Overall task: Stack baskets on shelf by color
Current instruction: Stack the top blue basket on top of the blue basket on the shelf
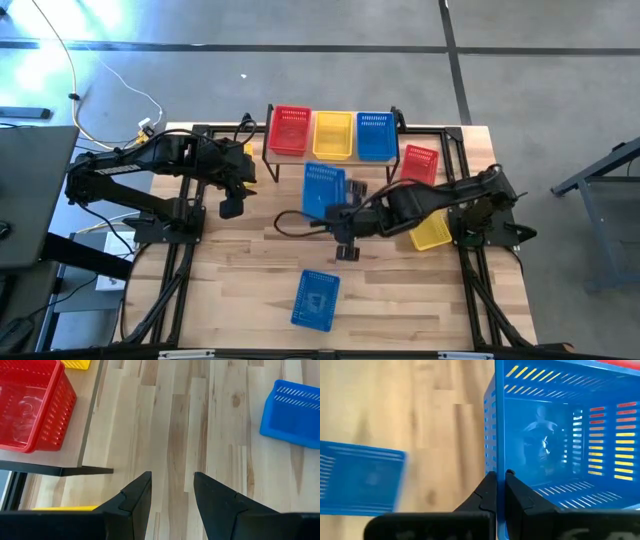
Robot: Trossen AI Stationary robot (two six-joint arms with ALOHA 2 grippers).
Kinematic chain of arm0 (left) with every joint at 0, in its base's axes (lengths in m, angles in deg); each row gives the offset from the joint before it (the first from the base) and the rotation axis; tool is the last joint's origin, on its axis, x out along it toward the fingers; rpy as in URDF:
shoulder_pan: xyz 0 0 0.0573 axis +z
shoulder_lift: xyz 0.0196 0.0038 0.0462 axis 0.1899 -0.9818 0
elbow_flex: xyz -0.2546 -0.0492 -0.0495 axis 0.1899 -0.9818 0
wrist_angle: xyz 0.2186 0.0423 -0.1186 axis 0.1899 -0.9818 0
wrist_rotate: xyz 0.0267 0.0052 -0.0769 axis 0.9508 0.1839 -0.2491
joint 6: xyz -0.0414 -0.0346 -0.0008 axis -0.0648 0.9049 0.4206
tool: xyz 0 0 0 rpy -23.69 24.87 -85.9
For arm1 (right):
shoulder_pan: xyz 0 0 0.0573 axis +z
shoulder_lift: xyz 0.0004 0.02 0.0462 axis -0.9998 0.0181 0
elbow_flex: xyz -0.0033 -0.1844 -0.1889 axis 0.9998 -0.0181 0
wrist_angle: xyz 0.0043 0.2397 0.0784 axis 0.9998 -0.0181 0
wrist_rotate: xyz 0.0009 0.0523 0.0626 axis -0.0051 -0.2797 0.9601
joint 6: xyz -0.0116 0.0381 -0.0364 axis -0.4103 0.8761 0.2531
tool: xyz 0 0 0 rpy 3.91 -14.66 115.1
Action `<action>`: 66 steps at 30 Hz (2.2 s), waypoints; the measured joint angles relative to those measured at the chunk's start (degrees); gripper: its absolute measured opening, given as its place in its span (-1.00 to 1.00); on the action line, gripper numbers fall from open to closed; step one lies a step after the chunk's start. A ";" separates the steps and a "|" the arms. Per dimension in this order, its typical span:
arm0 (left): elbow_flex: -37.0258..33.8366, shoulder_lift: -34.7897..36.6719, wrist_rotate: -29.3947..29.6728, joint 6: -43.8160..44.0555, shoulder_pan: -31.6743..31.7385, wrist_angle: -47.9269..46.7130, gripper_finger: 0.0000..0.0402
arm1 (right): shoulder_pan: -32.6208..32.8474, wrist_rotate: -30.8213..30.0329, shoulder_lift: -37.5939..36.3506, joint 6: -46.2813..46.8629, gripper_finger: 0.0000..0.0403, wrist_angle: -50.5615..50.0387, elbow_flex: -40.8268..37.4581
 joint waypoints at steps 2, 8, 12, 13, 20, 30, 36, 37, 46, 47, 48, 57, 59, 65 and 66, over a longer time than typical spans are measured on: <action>0.00 0.00 0.00 0.78 0.00 0.00 -0.32 | -0.84 -2.18 0.00 -3.01 -1.00 -3.30 2.33; 0.00 0.00 -0.01 0.97 0.02 0.01 -0.32 | -4.19 -7.12 -0.01 -9.65 -1.00 -11.81 7.82; 0.00 -0.03 0.08 -1.58 0.04 0.30 -0.32 | -7.14 -7.40 -0.02 -13.30 -1.00 -15.55 8.75; 0.00 -0.11 0.54 -1.80 0.04 0.57 -0.32 | -7.99 -7.39 -0.02 -13.96 -1.00 -16.35 8.60; 0.00 -0.26 8.57 -3.07 1.14 0.76 -0.32 | -12.77 -7.43 -0.16 -15.99 -1.00 -22.95 7.05; 0.00 -0.26 9.01 -4.57 6.22 1.41 -0.32 | -17.98 -10.66 -8.54 -16.57 -1.00 -22.98 3.94; 0.00 -0.26 8.99 -4.59 8.27 3.94 -0.32 | -20.35 -10.53 -18.45 -19.72 -1.00 -15.47 -7.91; 0.00 -0.26 9.01 -4.59 8.58 4.27 -0.32 | -20.76 -10.28 -19.98 -21.03 -1.00 -13.25 -10.09; 0.00 -0.24 9.00 -4.59 10.54 4.74 -0.32 | -26.37 -3.48 -28.12 -31.28 -1.00 1.42 -25.84; 0.00 -0.24 8.99 -4.57 10.74 4.74 -0.32 | -26.97 -3.03 -28.23 -31.34 -1.00 2.02 -26.80; 0.00 -0.24 9.01 -4.57 10.93 4.74 -0.32 | -27.54 -2.62 -28.24 -31.33 -1.00 2.43 -27.54; 0.00 -0.24 11.32 -3.08 12.76 4.72 -0.32 | -31.09 2.10 -26.47 -32.79 -1.00 4.48 -28.57; 0.00 -0.24 11.28 -3.06 12.97 4.74 -0.32 | -31.54 3.22 -25.87 -32.77 -1.00 4.45 -28.57; 0.00 -0.24 11.32 -3.06 12.96 4.70 -0.32 | -31.55 3.24 -23.50 -32.81 -1.00 3.74 -28.57; 0.00 -0.24 11.32 -3.06 12.96 4.70 -0.32 | -31.69 3.28 -23.08 -32.81 -1.00 3.30 -28.57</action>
